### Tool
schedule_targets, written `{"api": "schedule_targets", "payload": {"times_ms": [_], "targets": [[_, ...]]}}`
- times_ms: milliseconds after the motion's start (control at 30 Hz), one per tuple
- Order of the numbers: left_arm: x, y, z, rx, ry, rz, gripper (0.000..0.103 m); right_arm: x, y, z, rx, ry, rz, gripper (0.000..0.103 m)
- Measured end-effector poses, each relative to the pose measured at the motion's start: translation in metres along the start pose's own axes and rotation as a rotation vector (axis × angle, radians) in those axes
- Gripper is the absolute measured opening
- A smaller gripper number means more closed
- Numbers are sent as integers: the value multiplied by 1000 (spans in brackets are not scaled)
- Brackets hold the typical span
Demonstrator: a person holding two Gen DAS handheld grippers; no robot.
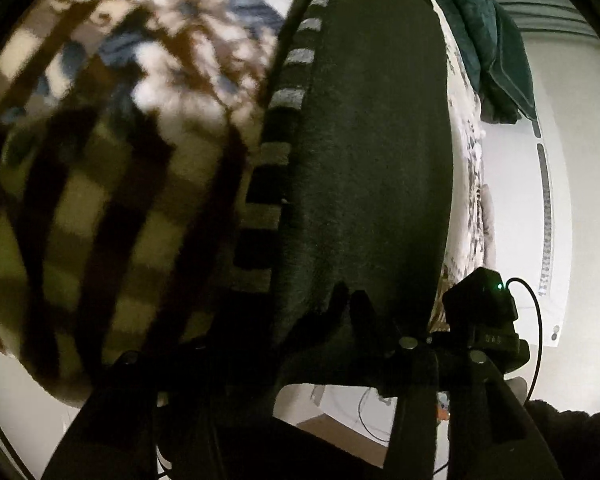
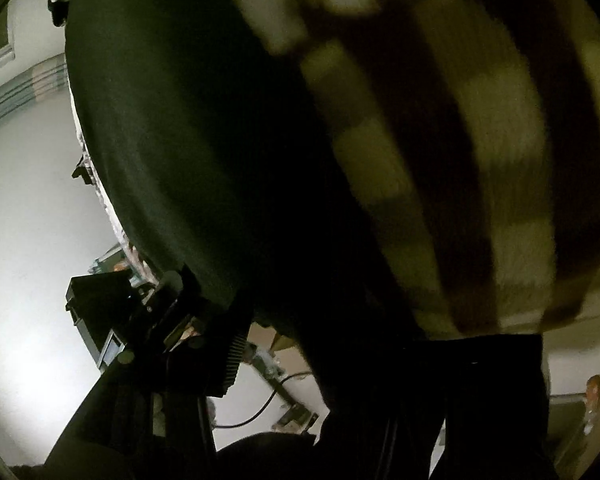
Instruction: Fold small clothes
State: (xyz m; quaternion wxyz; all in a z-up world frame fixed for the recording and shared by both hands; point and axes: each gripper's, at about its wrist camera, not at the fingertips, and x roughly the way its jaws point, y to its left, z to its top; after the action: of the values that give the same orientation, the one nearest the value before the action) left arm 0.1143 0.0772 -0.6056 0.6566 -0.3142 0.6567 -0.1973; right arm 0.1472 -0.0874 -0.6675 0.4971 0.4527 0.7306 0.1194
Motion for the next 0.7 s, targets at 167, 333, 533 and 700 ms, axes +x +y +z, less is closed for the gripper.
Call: {"api": "schedule_targets", "payload": {"times_ms": [167,333,533,700], "targets": [[-15,-29,-3,28,-39,55,13,-15,7,-10,-7,-54,19,10],[-50,-69,12,67,-108,21,12,-42,56,-17,-94,-88,42,10],[-91,-132,88,145,-238,-42,12,-84,154,15,-178,-176,57,10],[-89,-167,190,234,-322,-33,12,-135,238,103,-272,-298,17,10]]}}
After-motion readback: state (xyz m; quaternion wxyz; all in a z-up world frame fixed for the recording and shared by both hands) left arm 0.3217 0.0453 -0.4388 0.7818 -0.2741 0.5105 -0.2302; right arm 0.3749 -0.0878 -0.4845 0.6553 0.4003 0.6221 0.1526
